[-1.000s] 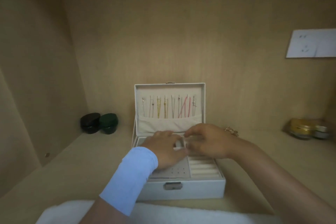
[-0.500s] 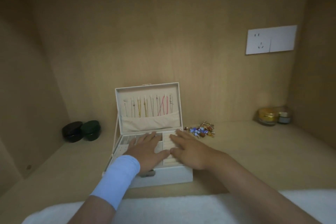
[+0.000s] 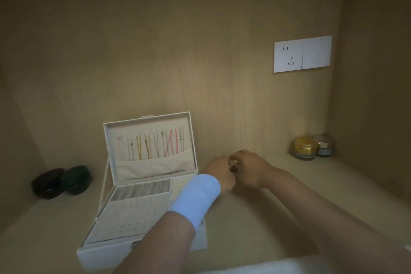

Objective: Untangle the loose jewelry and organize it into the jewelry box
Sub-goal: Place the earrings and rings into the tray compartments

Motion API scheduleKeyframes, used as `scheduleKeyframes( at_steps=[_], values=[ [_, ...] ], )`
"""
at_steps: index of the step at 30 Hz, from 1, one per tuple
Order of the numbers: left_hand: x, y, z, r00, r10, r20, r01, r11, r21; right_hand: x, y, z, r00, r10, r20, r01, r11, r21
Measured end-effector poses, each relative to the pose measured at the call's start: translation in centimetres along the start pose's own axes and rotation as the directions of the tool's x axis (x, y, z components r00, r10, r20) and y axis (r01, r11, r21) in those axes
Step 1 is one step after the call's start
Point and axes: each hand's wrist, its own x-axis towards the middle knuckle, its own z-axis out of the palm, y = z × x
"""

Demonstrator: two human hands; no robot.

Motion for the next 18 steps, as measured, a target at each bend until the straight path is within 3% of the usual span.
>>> scheduleKeyframes(
  at_steps=[5, 10, 14, 18],
  values=[
    [4.4, 1.3, 2.5, 0.971, -0.228, 0.068, 0.202, 0.941, 0.272, 2.1, 2.0, 1.2, 0.999, 0.001, 0.049, 0.005, 0.993, -0.122],
    [6.5, -0.9, 5.4, 0.892, -0.449, 0.054, 0.437, 0.887, 0.152, 3.8, 3.3, 2.4, 0.996, 0.017, 0.083, -0.012, 0.999, -0.052],
    [7.3, -1.5, 5.5, 0.916, -0.399, 0.036, 0.394, 0.913, 0.101, 5.0, 3.6, 2.5, 0.994, -0.007, 0.106, 0.011, 0.999, -0.037],
    [8.5, -2.1, 6.2, 0.942, -0.306, 0.142, 0.285, 0.947, 0.147, 5.6, 3.7, 1.9, 0.988, -0.031, 0.153, 0.040, 0.997, -0.060]
  ],
)
